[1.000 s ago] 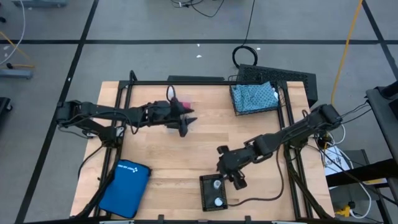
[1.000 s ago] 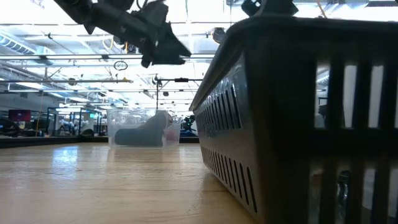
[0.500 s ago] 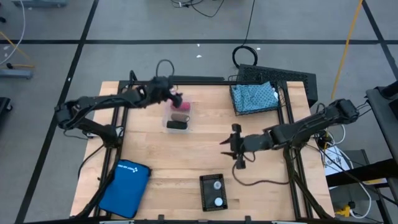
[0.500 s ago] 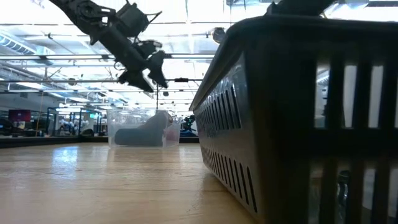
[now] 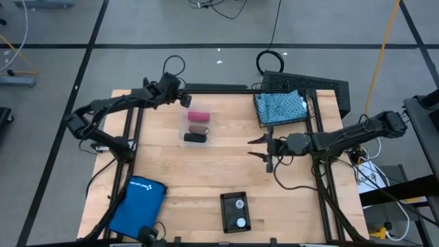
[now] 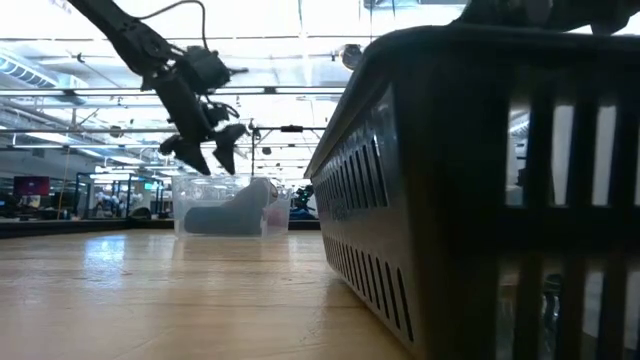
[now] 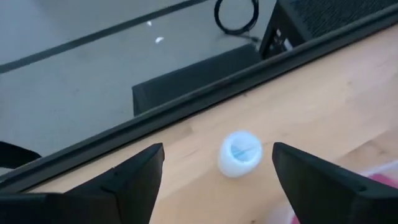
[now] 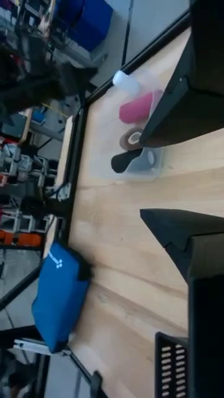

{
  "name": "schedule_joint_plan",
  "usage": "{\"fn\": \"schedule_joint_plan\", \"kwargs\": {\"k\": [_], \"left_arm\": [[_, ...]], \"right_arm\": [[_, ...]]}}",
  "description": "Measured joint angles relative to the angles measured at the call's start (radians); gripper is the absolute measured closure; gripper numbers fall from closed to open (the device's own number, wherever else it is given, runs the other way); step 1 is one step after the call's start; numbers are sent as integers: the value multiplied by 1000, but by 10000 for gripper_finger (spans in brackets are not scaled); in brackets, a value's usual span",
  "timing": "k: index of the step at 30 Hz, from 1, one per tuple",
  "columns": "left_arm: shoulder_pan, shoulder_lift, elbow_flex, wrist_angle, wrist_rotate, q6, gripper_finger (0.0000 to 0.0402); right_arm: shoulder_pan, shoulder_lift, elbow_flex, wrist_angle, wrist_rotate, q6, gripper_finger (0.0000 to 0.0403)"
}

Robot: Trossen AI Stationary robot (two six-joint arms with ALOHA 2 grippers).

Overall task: Pick & Place Medicine items
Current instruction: Put the transparent pill bottle into the black bin

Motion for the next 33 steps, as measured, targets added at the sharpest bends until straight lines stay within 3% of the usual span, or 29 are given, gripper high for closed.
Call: {"fn": "schedule_joint_plan", "kwargs": {"k": [11,21,28,33], "left_arm": [[1,170,0,128,70,-53,100],[-26,292,0,251,50,-68,105],[-24,288,0,231,26,-66,133],[-23,286,0,209,23,-66,180]], "right_arm": [[-12,-14,-17,1,-1,-7,243],[-12,-13,-17,1,-1,-10,243],[-12,-13,-17,0,-2,9,243],[-11,-13,-17,1,-2,9,243]]}}
